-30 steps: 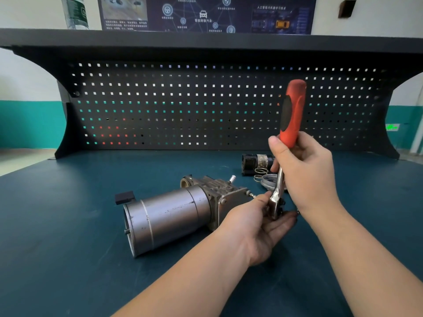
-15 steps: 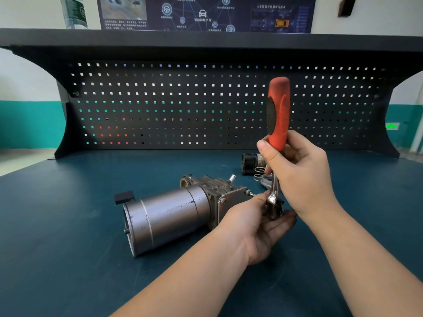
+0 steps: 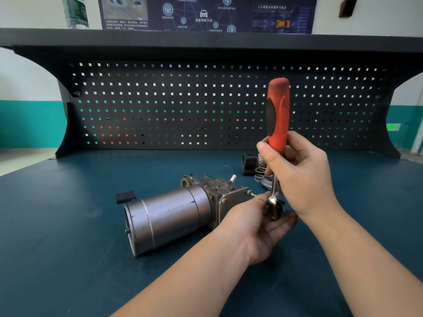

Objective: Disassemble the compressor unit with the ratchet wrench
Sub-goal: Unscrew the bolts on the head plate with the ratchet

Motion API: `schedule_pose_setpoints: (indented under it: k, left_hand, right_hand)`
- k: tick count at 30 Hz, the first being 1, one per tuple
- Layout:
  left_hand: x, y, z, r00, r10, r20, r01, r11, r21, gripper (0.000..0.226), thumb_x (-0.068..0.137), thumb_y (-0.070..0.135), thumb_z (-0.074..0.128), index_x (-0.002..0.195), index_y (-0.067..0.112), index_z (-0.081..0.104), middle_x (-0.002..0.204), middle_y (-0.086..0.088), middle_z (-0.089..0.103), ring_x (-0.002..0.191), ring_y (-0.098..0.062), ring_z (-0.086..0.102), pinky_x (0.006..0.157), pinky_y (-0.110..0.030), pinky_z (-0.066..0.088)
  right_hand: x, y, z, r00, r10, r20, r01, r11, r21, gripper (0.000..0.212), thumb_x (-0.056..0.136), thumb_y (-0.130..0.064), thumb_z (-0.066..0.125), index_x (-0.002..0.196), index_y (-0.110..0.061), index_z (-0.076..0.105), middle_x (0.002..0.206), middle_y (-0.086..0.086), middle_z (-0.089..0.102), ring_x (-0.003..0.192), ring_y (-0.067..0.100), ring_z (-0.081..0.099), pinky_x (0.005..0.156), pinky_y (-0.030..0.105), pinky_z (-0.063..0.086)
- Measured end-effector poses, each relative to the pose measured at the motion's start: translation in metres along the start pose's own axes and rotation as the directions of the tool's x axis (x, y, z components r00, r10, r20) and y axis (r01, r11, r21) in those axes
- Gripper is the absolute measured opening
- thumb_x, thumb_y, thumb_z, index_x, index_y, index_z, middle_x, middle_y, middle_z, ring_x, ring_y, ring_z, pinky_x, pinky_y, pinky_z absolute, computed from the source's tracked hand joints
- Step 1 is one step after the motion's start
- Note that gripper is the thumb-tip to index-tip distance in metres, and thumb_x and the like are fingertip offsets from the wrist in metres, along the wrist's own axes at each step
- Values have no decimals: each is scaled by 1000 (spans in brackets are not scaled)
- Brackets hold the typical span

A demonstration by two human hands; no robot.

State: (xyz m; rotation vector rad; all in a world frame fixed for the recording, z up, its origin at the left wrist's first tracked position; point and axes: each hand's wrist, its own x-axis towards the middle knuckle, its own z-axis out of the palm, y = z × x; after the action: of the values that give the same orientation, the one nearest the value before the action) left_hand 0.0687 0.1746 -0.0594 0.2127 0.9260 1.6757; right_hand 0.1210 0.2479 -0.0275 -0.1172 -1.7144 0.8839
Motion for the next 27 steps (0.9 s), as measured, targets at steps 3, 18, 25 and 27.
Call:
schedule_pose_setpoints:
  k: [3, 18, 25, 27]
  left_hand:
    - [-1, 0, 1, 1000, 0, 2, 0, 1000, 4, 34, 91, 17, 60, 118, -5, 58, 113, -22, 64, 75, -28, 70, 59, -35, 60]
    - [3, -3, 1, 999, 48, -8, -47, 995, 86, 26, 94, 25, 55, 102, 1, 62, 85, -17, 63, 74, -26, 64, 58, -30, 56]
    - [4, -3, 3, 998, 54, -23, -52, 996, 73, 32, 94, 22, 56, 116, -1, 59, 74, -13, 66, 61, -22, 65, 50, -29, 55]
    - [4, -4, 4, 998, 57, -34, -55, 996, 72, 31, 93, 22, 56, 115, 0, 60, 74, -13, 67, 58, -21, 65, 49, -28, 56]
  right_hand:
    - [1, 0, 0, 1000, 16, -26, -15, 999, 29, 11, 84, -29, 67, 80, -19, 64, 66, 12, 55, 54, 9, 53, 55, 16, 47]
    - [10, 15, -6, 874, 397, -280, -377, 918, 124, 17, 88, -34, 63, 75, -23, 64, 43, -7, 53, 39, 3, 46, 39, 15, 36]
    - [11, 41, -17, 395, 895, -209, -814, 446, 373, 29, 97, -33, 48, 75, -15, 49, 60, 0, 52, 18, 5, 26, 32, 14, 22]
    - [11, 38, -14, 456, 852, -257, -778, 522, 351, 25, 94, -35, 53, 77, -15, 55, 60, 0, 55, 19, 3, 29, 30, 13, 22]
